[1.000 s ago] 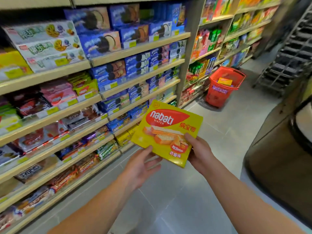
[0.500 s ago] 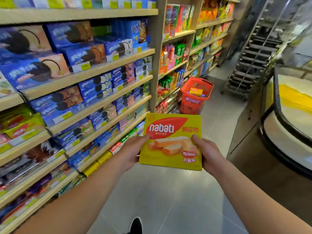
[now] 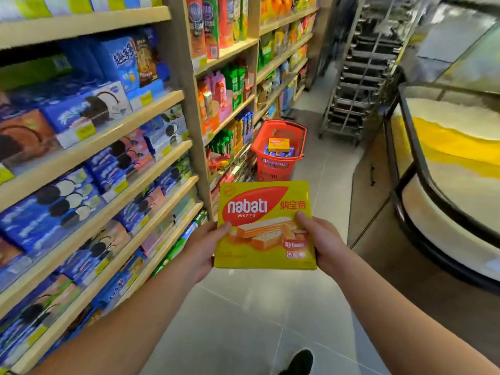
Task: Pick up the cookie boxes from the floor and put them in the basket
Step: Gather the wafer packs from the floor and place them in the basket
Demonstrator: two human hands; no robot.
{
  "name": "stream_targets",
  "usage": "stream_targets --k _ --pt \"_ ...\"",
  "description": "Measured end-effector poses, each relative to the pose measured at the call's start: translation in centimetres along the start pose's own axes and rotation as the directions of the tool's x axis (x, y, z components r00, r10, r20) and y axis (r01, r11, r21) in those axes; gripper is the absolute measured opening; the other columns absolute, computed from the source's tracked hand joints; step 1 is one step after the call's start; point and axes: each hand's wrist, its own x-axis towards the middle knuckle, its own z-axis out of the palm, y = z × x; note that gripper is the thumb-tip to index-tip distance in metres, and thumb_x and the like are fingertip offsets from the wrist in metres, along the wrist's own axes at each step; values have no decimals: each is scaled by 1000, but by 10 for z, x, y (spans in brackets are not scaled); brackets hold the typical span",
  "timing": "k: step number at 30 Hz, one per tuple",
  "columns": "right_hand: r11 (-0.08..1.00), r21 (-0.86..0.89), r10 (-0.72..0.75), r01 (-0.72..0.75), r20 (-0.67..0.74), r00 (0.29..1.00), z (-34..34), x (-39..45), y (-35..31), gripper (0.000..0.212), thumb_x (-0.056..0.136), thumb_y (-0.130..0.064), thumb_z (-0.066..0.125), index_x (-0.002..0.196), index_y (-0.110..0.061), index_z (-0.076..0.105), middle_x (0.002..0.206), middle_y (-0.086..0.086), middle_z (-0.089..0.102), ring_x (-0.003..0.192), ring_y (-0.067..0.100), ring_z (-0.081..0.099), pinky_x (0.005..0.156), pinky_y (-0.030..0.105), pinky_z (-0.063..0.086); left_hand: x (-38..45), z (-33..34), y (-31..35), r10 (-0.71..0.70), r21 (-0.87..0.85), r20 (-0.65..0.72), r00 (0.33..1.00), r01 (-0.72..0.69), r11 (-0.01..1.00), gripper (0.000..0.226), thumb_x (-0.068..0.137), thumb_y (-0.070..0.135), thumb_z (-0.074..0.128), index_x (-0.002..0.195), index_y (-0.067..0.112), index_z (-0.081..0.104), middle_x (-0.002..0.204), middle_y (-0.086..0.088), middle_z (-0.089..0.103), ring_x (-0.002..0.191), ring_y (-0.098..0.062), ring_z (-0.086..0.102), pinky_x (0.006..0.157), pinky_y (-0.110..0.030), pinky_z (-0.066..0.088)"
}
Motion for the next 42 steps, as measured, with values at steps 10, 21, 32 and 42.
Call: stream_targets --k 10,21,32,42 --pt "999 -39 36 -37 -24 999 -107 175 -74 35 94 -28 62 116 -1 65 100 19 74 87 34 73 70 39 58 151 135 22 -32 41 -42 999 34 999 16 87 22 69 102 17 68 100 -6 75 94 -25 70 84 -47 56" --pt "978 -171 122 -119 9 992 -180 345 -147 30 95 -30 60 112 -5 66 98 14 75 87 31 73 79 43 57 305 231 50 -132 62 -71 989 136 989 31 84 29 72 111 16 64 104 -4 74 99 -24 69 87 -49 54" --pt "944 -251 189 -213 -117 975 -210 538 -235 29 96 -29 60 111 -6 66 97 13 76 88 30 73 84 46 58 517 304 113 -240 175 98 966 221 959 27 89 30 65 113 19 61 101 0 74 93 -19 71 74 -37 57" --pt "931 -269 204 -246 -175 963 -257 685 -296 27 96 -32 60 106 -8 65 91 10 76 82 27 74 76 42 59 661 380 162 -280 237 103 954 250 939 22 90 23 66 108 12 61 99 -7 74 83 -17 72 66 -33 58"
